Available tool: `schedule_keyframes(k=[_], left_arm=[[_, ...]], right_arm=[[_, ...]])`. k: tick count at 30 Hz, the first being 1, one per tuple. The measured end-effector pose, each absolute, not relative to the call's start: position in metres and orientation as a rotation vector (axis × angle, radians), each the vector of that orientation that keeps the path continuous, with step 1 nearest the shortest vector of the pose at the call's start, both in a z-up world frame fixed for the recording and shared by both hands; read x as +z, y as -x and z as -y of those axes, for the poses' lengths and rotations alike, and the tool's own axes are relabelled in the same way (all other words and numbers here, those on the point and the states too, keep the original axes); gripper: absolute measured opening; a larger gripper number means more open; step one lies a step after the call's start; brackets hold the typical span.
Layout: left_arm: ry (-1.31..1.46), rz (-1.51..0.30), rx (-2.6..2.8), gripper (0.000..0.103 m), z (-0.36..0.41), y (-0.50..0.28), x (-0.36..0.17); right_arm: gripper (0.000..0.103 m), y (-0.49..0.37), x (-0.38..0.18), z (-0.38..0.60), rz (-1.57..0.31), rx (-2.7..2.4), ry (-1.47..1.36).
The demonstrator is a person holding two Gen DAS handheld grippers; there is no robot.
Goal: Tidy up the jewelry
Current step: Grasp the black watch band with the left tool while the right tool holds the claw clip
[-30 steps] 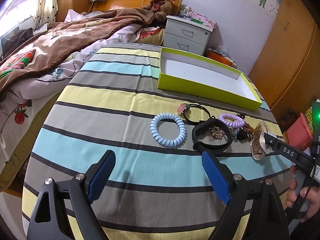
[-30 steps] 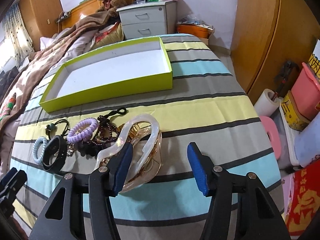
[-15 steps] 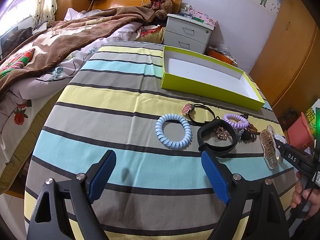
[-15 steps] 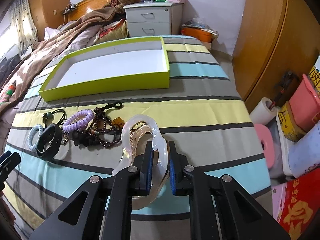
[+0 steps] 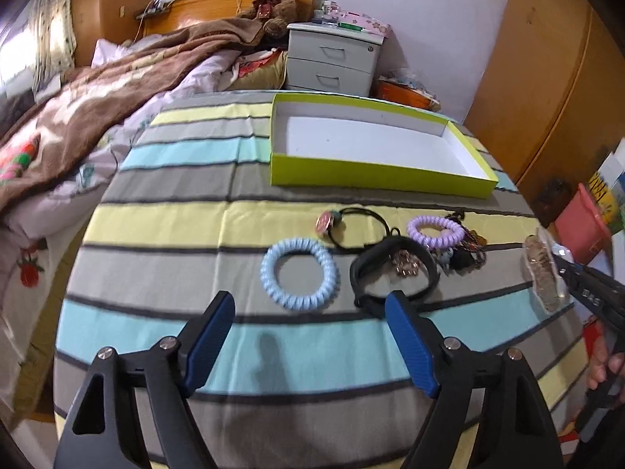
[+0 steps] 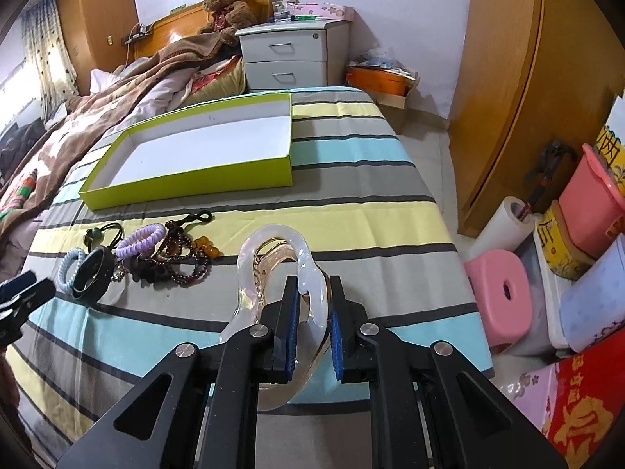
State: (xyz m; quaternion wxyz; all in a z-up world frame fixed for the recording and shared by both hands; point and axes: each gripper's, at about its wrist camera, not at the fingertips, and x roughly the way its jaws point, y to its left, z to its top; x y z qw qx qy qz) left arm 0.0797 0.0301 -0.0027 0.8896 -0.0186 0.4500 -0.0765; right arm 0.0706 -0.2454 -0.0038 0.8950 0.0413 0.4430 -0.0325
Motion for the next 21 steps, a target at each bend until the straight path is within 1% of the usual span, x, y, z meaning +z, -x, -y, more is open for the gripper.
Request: schedule_keyframes(k=[1,5,8,11,17,21], left_arm=[[0.024,-0.938,-0.156,0.076,-0.027,-0.084,-0.003],[-0.011,-0.946,-0.192,0.074,-0.013,-0.095,-0.006],[0.009,-0.997,-0.206,0.066,-0.009,-0.107,-0.016],[-0.026,-1.0,-0.184,0.058,-0.003,-0.11,-0.019],[-0.041,-1.005,-0.214,0.05,0.007,-0.112,-0.019],[-0.05,-1.013,-0.225,0.041,0.013,-0.114,-0.021]], right_arm=[[0.014,-0.071,-0.004,0.246,-0.92,-0.063,-0.087],[0.014,-0.073,-0.008,0.247,-0.927,-0.046,-0.098],[0.014,-0.075,-0.01,0.246,-0.93,-0.026,-0.103],[0.014,-0.078,-0.011,0.245,-0.935,-0.014,-0.105],[0.014,-0.082,-0.013,0.242,-0.938,0.007,-0.111],[0.014,-0.083,-0.015,0.243,-0.943,0.01,-0.115]])
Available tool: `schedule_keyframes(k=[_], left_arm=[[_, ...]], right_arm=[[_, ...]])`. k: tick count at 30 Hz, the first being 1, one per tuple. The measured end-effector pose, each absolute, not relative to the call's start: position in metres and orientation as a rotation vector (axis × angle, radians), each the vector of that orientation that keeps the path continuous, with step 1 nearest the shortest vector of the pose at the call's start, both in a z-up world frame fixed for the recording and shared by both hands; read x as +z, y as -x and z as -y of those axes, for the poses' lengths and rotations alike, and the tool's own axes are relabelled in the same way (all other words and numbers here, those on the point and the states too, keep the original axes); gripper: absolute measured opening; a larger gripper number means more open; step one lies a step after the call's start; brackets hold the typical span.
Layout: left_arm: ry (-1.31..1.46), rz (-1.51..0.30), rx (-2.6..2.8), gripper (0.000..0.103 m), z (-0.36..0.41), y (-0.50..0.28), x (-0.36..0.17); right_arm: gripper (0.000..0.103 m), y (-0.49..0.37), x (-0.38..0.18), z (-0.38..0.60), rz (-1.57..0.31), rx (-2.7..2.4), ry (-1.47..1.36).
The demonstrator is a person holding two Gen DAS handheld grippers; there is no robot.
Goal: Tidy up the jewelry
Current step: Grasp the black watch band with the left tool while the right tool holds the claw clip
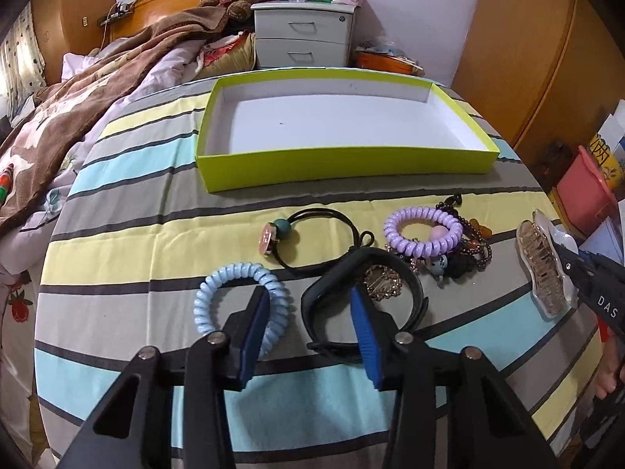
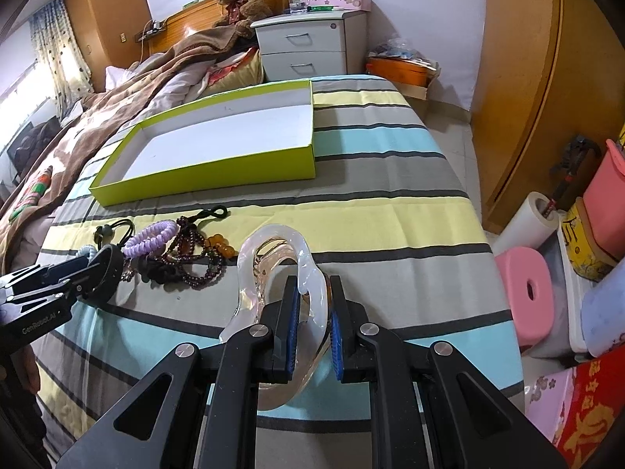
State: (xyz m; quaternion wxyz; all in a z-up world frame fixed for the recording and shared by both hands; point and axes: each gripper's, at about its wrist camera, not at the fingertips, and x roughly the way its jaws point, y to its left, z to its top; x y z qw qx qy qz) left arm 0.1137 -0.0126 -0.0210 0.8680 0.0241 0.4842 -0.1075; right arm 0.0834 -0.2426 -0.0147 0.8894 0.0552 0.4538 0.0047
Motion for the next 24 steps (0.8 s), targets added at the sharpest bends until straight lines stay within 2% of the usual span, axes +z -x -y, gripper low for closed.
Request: schedule_keyframes(k=[11,13,14,24], left_arm=[[-0.076,-0.995,-0.253,0.024,0.019,-0.112,-0.018],[-0.067,-0.988,-0.255,0.015,0.018,-0.11,-0.016],[-0.065,-0.983,-0.257,0.013,0.017,-0.109,-0.014],[-0.054,-0.972,-0.23,0.012,0.01,-0.104,-0.009]], right_arm=[[0.014,-0.084,-0.016,0.245,-0.945,0.007,-0.124],[0.014,-0.084,-0.016,0.245,-0.945,0.007,-0.126],[0.014,-0.084,-0.016,0.245,-0.944,0.006,-0.128],[0.014,-0.083,-0.017,0.246,-0.942,0.006,-0.138]])
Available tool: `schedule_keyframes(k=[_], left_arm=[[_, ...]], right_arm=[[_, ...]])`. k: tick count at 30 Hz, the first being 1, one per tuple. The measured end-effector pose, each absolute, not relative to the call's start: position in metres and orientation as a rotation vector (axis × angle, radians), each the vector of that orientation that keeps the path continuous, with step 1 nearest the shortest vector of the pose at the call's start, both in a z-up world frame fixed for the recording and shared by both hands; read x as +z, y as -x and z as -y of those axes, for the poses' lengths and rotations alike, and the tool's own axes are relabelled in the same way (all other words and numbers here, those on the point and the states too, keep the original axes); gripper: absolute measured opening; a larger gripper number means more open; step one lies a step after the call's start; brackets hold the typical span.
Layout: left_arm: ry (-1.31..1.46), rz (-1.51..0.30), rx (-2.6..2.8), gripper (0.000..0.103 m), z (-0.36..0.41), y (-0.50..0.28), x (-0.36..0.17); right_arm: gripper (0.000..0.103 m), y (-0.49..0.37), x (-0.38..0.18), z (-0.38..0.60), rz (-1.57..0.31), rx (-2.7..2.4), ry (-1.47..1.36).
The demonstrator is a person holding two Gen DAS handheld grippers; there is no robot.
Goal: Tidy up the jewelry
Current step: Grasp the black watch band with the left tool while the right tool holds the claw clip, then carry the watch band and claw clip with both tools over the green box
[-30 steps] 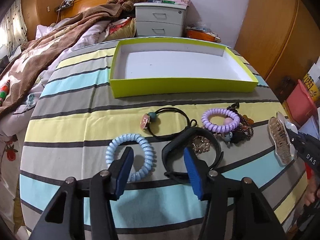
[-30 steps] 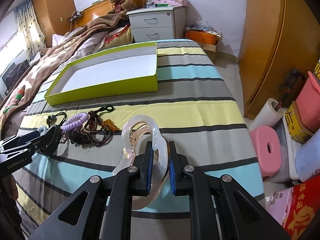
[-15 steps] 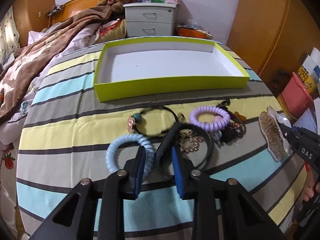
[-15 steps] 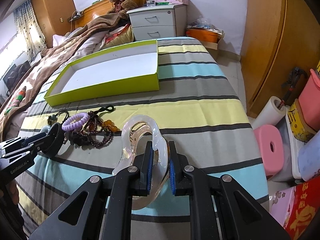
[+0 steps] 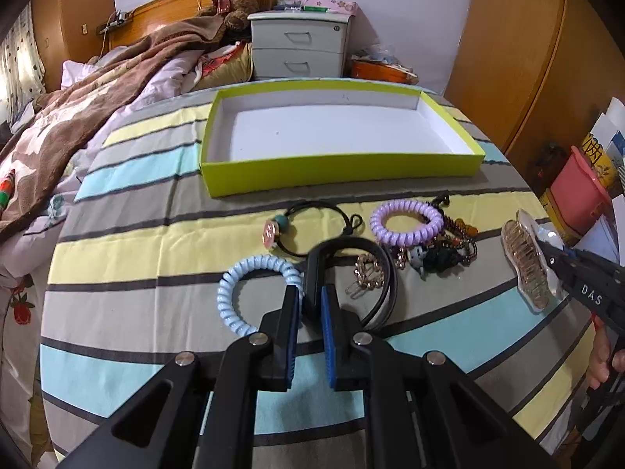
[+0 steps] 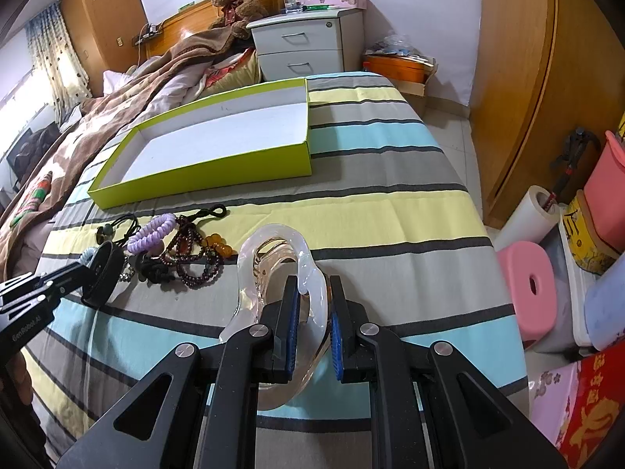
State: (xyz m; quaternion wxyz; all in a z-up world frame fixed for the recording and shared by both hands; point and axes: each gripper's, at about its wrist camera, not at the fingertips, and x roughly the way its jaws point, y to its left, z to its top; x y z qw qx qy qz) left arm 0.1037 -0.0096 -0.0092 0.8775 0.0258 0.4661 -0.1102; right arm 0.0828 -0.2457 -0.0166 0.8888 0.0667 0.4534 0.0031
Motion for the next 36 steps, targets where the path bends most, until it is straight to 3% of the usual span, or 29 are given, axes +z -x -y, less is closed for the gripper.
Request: schedule_keyframes(k=[14,23,27,36], left_arm=[[-0.111,-0.97,-0.23,0.021,0.027,-0.122,-0.017],[-0.154,-0.976,-0.21,0.021,0.033,-0.121,-0.017],[-0.176,-0.967,-0.189,0.014,0.034,-0.118,-0.017],[-0.136,-0.954,-0.187,0.013,0.028,-0.114,-0.01]], right_arm=[[0.014,-0.083,-0.017,0.246,-0.941,0.009,-0.143],[0.014,-0.083,-0.016,0.247,-0.941,0.009,-0.145],[0.014,-0.083,-0.016,0.247,-0.939,0.012,-0.147],[0.014,-0.078,-0.009,0.244,-0.915,0.011,-0.133]])
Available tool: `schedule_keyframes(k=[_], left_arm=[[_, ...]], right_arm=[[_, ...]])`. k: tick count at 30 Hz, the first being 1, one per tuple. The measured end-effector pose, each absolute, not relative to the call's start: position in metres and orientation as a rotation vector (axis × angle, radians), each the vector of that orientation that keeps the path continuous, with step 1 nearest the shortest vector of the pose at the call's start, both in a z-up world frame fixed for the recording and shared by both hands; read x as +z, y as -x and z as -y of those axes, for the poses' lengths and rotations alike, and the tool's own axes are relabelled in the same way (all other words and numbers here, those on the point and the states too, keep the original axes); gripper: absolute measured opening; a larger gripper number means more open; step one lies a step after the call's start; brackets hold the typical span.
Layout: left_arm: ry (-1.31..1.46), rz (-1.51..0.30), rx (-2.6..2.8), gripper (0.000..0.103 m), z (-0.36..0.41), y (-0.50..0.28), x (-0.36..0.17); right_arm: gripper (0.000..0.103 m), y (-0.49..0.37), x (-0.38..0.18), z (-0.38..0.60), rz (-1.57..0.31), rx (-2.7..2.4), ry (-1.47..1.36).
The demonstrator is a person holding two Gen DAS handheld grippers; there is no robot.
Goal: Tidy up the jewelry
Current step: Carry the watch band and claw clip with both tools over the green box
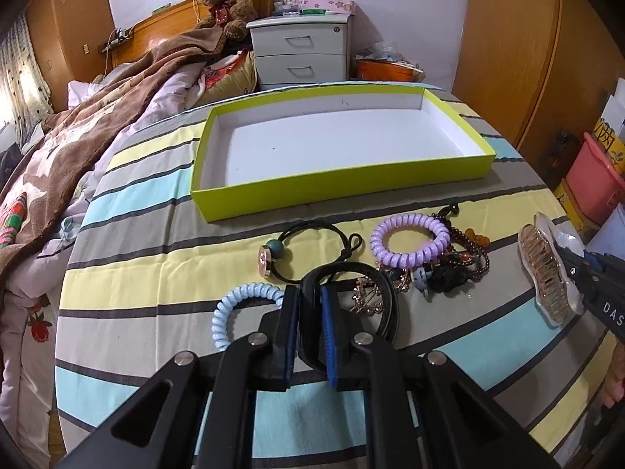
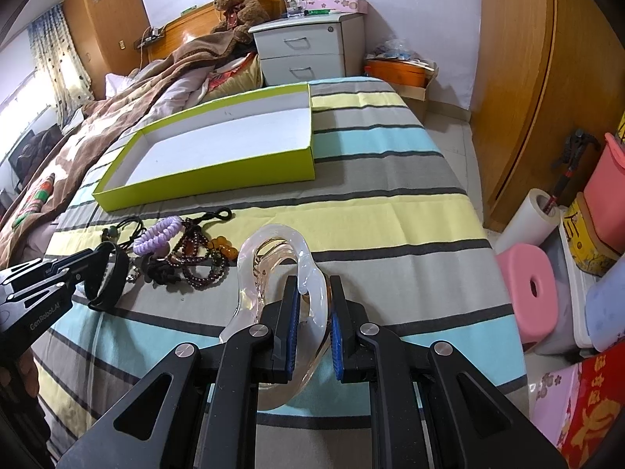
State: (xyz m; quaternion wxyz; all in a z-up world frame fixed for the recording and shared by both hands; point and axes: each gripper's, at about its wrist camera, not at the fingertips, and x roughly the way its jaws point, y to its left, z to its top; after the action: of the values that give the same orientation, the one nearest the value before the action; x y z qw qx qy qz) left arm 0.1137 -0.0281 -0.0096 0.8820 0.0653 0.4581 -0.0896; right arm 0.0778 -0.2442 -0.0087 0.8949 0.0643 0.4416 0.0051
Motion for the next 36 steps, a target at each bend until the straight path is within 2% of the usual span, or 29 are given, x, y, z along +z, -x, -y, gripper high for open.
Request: schedule_keyframes(k=[23,36], left_arm=[[-0.073,-0.88,-0.196,0.013,0.016,-0.11,0.031],[-0.024,-0.851,-0.198,0.013,0.005,-0.144,0.051]], right_arm=[[0.014,-0.081,0.043,0.234,-0.801,0.023,-0.089],[0.014,-0.125,0.066,0.224,-0.766,0.029,-0.039]])
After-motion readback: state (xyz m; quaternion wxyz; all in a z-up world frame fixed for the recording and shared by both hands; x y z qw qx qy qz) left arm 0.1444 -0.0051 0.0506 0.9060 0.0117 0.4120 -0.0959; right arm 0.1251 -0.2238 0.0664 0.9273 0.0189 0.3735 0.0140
